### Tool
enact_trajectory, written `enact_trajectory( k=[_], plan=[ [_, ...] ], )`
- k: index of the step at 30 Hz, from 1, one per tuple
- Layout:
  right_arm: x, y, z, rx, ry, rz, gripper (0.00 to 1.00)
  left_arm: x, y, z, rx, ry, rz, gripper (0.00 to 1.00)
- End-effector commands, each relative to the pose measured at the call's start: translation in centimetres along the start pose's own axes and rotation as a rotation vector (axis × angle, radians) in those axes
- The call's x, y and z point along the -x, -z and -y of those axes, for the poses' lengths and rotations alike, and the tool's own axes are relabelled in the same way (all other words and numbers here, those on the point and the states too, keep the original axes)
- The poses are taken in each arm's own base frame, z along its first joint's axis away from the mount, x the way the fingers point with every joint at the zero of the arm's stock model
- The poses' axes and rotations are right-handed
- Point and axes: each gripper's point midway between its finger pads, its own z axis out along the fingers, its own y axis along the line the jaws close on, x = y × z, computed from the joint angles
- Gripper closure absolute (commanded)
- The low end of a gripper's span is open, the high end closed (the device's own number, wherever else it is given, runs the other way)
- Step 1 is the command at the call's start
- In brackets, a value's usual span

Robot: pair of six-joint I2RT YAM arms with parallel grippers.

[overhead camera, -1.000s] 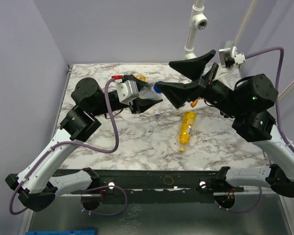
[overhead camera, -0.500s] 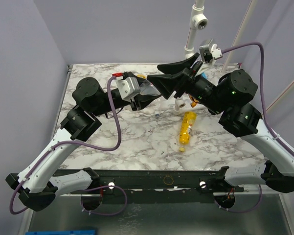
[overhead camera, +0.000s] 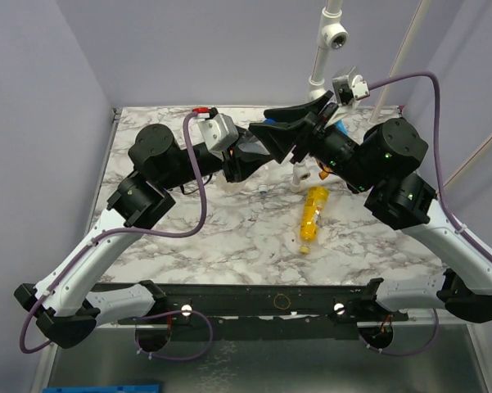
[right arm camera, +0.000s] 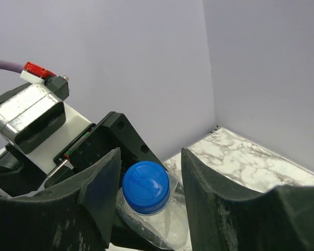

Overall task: Unscrew the bottle caps
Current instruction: Unscrew the bottle cap from the plastic bottle.

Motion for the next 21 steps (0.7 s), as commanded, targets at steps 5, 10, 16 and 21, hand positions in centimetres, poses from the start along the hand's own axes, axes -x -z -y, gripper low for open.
enact_trajectory(
  k=[5, 10, 16, 21],
  plan=[
    [0.9, 0.0, 0.4, -0.021, 0.018, 0.025, 0.94, 3.1, 0.4, 1.4, -0.058, 0.096, 0.062, 1.00],
    [2.9, 1.2, -2.3, 0.119, 0.023, 0.070, 0.99, 3.0, 1.0, 3.9, -0.184, 0.125, 0.055, 1.00],
    [5.2, 3.7, -7.6, 0.419, 0.055, 0.095, 0.99, 4.7, 3.0, 9.3, -0.499, 0.233, 0.041, 1.00],
    [4.4, 8.4, -14.3, 0.898, 0.066, 0.008, 0.99, 6.7, 5.7, 12.8, -0.755, 0.291, 0.016, 1.00]
  ],
)
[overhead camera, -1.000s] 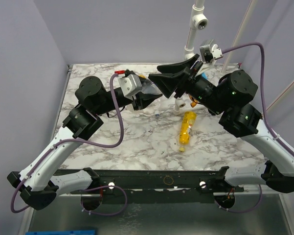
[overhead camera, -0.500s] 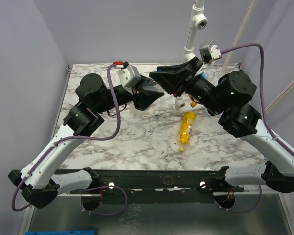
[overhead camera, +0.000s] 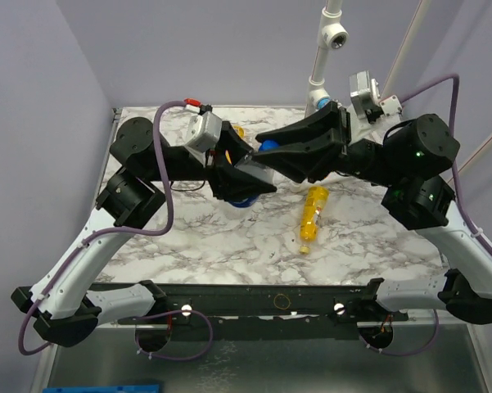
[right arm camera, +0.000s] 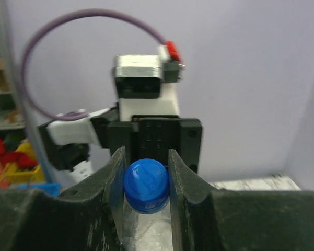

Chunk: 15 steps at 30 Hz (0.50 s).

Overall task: Unscrew the bottle caps
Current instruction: Unscrew the bottle cap from the plastic bottle.

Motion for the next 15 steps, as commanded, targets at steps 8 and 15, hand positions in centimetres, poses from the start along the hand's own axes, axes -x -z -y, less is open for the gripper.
enact_trajectory(
  k=[8, 15],
  plan=[
    [-0.3, 4.5, -12.6, 0.844, -0.014, -0.110, 0.99, 1.1, 2.0, 8.9, -0.465, 0.116, -0.080, 1.00],
    [0.9, 1.5, -7.4, 0.433, 0.037, -0.071, 0.41, 0.9, 1.4, 7.6, -0.382, 0.075, -0.046, 1.00]
  ],
)
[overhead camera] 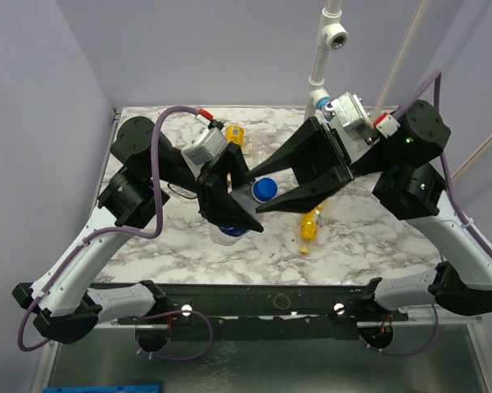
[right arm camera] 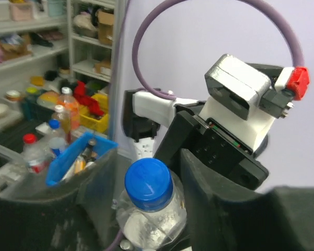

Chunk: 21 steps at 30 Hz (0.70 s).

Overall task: Unscrew the bottle caps
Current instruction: Unscrew the bottle cap from the plastic bottle.

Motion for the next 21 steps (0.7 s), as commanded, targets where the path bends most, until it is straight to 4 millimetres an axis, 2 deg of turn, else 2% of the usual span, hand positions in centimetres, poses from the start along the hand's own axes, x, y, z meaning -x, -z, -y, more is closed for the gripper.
enact_trajectory(
  k=[1, 3, 5, 6, 8, 10, 14, 19, 21],
  plan=[
    [1.4, 2.1, 2.6, -0.300, -0.030, 0.013, 0.29, 0.6, 0.3, -1.3, 0.084, -0.091, 0.039, 1.00],
    [2.5, 4.4, 6.5, -0.579, -0.019, 0.069, 0.18, 0.7, 0.6, -3.4, 0.198, -0.109, 0.066, 1.00],
    [3.0, 6.5, 8.9, -0.764, -0.029, 0.103, 0.15, 1.0, 1.3, -6.0, 0.348, -0.120, 0.099, 1.00],
    [2.8, 7.1, 9.7, -0.824, -0.039, 0.103, 0.11, 1.2, 1.7, -7.2, 0.419, -0.128, 0.114, 1.00],
    [2.0, 7.9, 11.2, -0.912, -0.067, 0.082, 0.10, 1.6, 3.1, -9.8, 0.575, -0.144, 0.144, 1.00],
    [1.0, 8.6, 12.6, -0.996, -0.102, 0.047, 0.10, 1.7, 4.1, -11.4, 0.672, -0.166, 0.154, 1.00],
    [-0.3, 8.6, 13.8, -1.036, -0.130, -0.004, 0.14, 1.6, 5.0, -13.0, 0.759, -0.174, 0.158, 1.00],
    [-1.5, 8.3, 14.6, -1.051, -0.146, -0.039, 0.21, 1.3, 5.0, -13.3, 0.763, -0.159, 0.153, 1.00],
    [-1.8, 8.2, 14.8, -1.052, -0.153, -0.046, 0.27, 1.4, 4.9, -13.3, 0.761, -0.157, 0.155, 1.00]
  ],
)
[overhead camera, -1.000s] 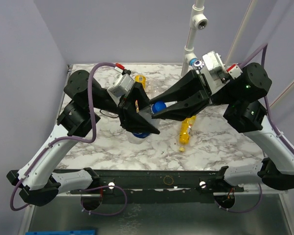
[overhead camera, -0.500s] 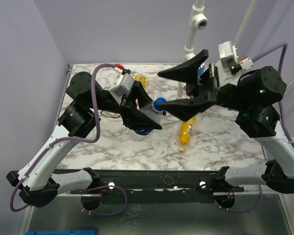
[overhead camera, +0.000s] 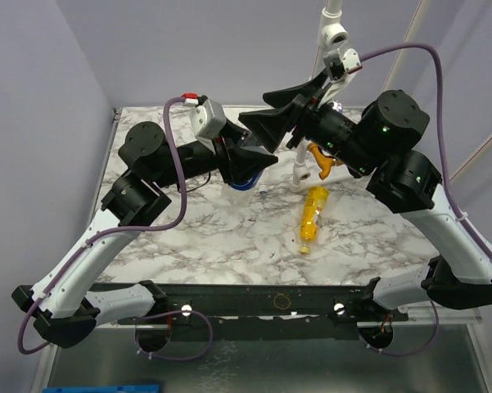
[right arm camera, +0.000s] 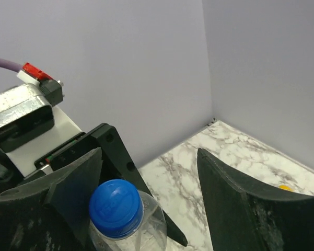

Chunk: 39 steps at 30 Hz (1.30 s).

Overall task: Unscrew the bottle caps
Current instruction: Unscrew the bottle cap from the plastic bottle.

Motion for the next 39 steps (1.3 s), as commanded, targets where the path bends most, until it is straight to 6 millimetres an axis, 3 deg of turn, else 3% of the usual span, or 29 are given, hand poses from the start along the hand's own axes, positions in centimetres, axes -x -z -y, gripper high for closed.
enact_trajectory(
  k=[1, 5, 12, 18, 23, 26, 33, 39],
  plan=[
    [-0.3, 0.1, 0.9, -0.060, -0.010, -0.024, 0.32, 0.0, -0.1, -1.3, 0.066, -0.009, 0.004, 1.00],
    [0.4, 0.6, 0.6, -0.040, -0.016, 0.008, 0.52, 0.0, -0.1, -1.2, 0.058, -0.009, 0.003, 1.00],
    [0.8, 1.0, -0.1, -0.001, -0.018, 0.026, 0.59, -0.1, 0.0, -1.0, 0.050, -0.004, 0.000, 1.00],
    [0.6, 1.2, -0.8, 0.038, -0.019, 0.015, 0.99, -0.1, -0.1, -0.3, 0.013, 0.008, -0.005, 1.00],
    [0.7, 1.3, -1.5, 0.078, -0.007, 0.012, 0.99, 0.2, 0.0, 1.4, -0.077, 0.035, -0.009, 1.00],
    [1.1, 2.0, -3.0, 0.168, 0.011, 0.012, 0.99, 0.6, 0.3, 3.4, -0.181, 0.061, -0.018, 1.00],
    [1.6, 6.2, -10.4, 0.631, 0.067, 0.024, 0.99, 2.6, 2.5, 9.4, -0.512, 0.127, -0.060, 1.00],
    [0.5, 9.4, -14.5, 0.981, 0.059, -0.019, 0.99, 3.1, 3.6, 11.3, -0.612, 0.141, -0.084, 1.00]
  ],
)
